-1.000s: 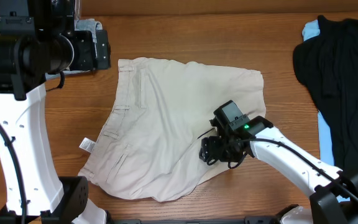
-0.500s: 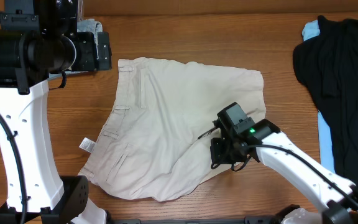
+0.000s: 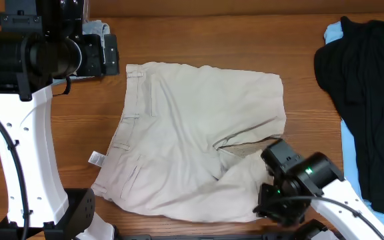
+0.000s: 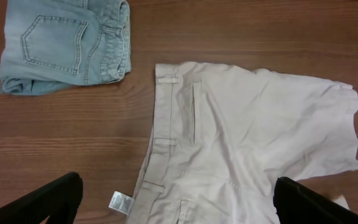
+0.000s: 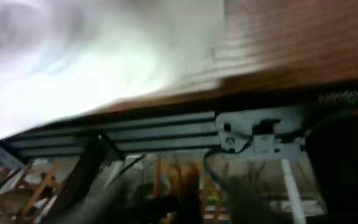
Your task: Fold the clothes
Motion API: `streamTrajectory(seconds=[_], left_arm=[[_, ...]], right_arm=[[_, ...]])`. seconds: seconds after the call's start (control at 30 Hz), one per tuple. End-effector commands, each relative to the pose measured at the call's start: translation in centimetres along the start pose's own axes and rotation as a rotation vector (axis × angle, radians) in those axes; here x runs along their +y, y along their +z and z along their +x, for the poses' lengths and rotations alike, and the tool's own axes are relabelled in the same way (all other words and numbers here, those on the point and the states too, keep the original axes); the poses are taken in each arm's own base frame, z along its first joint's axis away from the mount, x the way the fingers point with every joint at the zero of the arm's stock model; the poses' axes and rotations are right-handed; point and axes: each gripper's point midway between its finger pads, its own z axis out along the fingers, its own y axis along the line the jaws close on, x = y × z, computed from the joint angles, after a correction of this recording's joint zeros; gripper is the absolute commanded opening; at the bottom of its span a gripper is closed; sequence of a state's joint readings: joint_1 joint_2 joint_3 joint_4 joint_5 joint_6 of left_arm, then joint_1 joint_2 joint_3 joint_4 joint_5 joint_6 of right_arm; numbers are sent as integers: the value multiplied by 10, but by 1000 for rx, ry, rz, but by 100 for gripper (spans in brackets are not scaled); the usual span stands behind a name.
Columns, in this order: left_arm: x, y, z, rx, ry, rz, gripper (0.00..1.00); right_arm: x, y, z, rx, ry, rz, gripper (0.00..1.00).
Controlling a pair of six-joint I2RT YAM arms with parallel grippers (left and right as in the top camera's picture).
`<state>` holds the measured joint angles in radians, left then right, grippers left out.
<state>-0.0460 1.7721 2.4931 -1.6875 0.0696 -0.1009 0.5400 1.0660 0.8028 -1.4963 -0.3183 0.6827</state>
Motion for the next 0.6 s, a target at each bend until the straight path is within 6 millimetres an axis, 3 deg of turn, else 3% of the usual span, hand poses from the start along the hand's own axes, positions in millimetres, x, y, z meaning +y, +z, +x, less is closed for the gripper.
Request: streamTrajectory(seconds=[0.0,0.1,0.2,0.37,0.43,0.57], left_arm=[[1,4,1,12,30,-12,100],[2,6,1,15,30,-14,100],[1,14,0,33,29,-13,100],[1,49,-1,110,27,-13,100],[-1,64,-5,122,26,3,100],[-2,86,-8,151,23,9,100]], right_arm=[[9,-1,20,49,4,-88,75],[18,-4,16,14,-22,-134,76],[45,-19,-5,-97,-77,-248,75],[103,-68,-69,-431,-188,-415,76],[111,-79,-96,-541,-195,-399,77],[108,-88,-157,-677,-164,-287,80]])
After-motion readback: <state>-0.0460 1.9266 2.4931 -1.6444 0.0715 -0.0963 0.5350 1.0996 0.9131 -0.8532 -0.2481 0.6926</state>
